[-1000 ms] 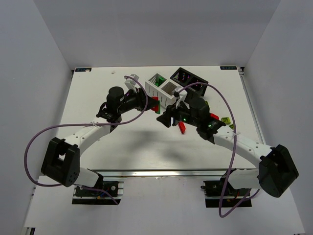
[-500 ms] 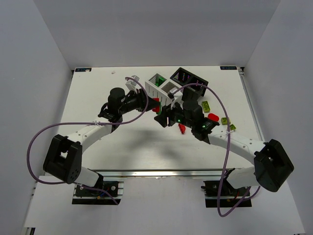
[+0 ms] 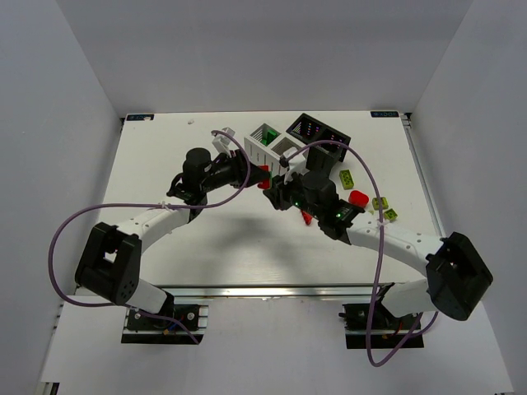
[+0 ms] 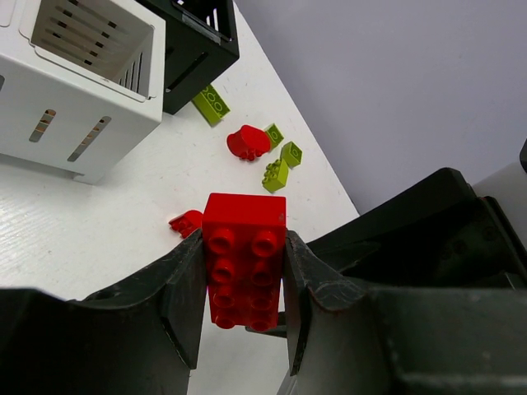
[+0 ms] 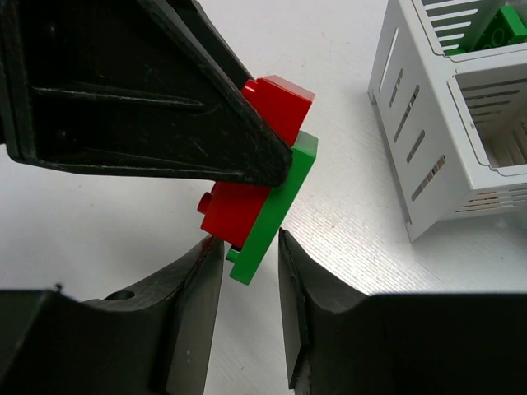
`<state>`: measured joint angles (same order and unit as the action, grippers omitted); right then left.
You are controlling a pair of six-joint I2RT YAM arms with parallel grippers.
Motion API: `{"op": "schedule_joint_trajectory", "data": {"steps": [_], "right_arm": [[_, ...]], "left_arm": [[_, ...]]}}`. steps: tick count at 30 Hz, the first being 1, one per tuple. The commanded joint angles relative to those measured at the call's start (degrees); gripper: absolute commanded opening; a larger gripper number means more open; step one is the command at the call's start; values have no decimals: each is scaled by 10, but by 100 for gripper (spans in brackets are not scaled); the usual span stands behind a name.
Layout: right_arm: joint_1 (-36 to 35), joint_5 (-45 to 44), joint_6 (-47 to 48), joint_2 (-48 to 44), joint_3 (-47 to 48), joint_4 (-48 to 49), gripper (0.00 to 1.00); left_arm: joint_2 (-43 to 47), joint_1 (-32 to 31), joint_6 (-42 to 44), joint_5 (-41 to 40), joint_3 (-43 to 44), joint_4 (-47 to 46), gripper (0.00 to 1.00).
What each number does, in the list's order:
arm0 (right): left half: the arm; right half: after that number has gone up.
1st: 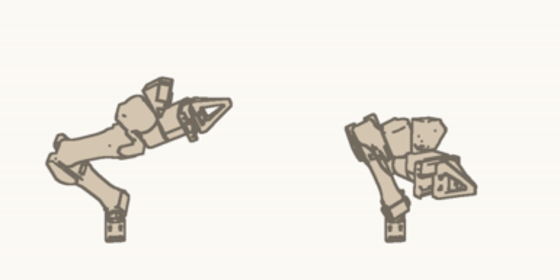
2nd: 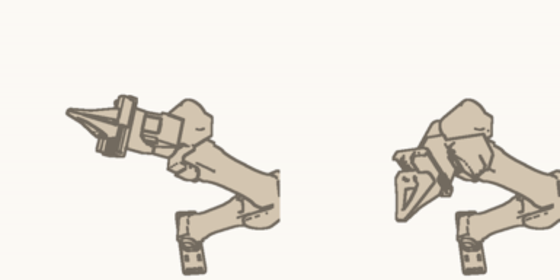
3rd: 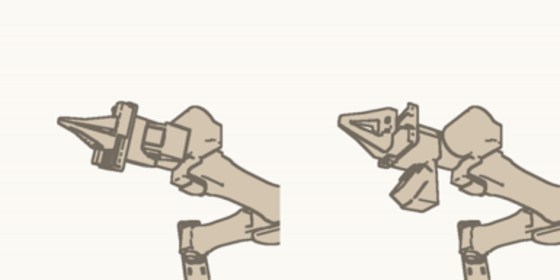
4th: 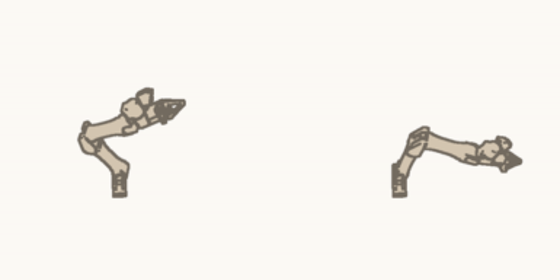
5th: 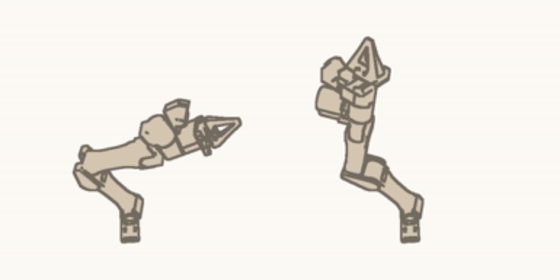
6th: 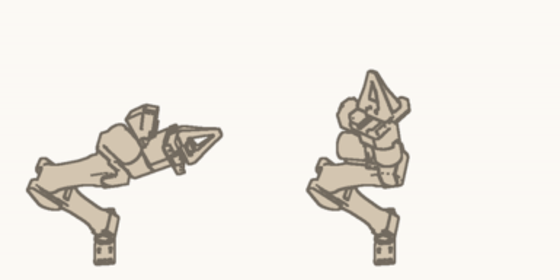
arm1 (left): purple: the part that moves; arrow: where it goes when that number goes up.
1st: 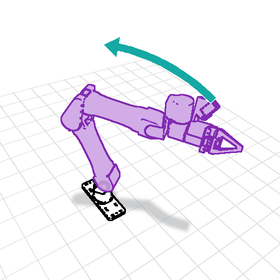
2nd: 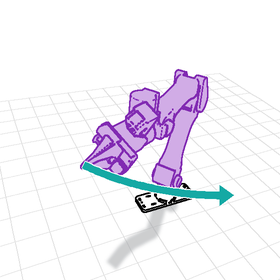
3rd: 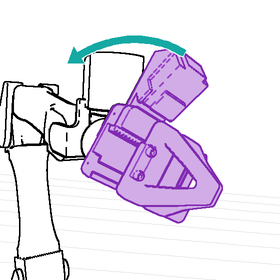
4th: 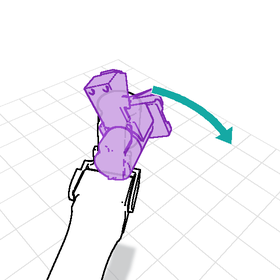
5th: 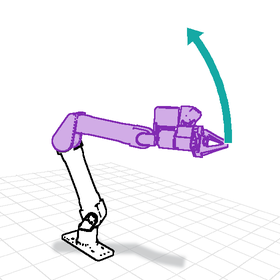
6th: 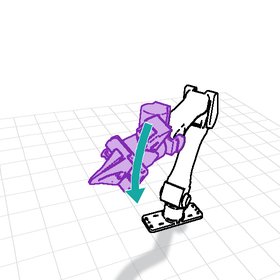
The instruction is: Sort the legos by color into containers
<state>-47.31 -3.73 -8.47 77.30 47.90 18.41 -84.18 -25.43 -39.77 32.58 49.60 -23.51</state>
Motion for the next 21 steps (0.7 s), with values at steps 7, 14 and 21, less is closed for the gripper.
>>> {"op": "schedule_joint_trajectory", "data": {"steps": [7, 14, 21], "right_arm": [[0, -26, 15, 13, 28, 26, 34], [0, -39, 30, 22, 31, 22, 3], [13, -51, 41, 21, 27, 21, 0]], "left_arm": [[9, 0, -5, 21, -3, -16, 0], [23, 1, 2, 20, 1, -10, 0], [93, 48, 5, 7, -6, -5, 0]]}}
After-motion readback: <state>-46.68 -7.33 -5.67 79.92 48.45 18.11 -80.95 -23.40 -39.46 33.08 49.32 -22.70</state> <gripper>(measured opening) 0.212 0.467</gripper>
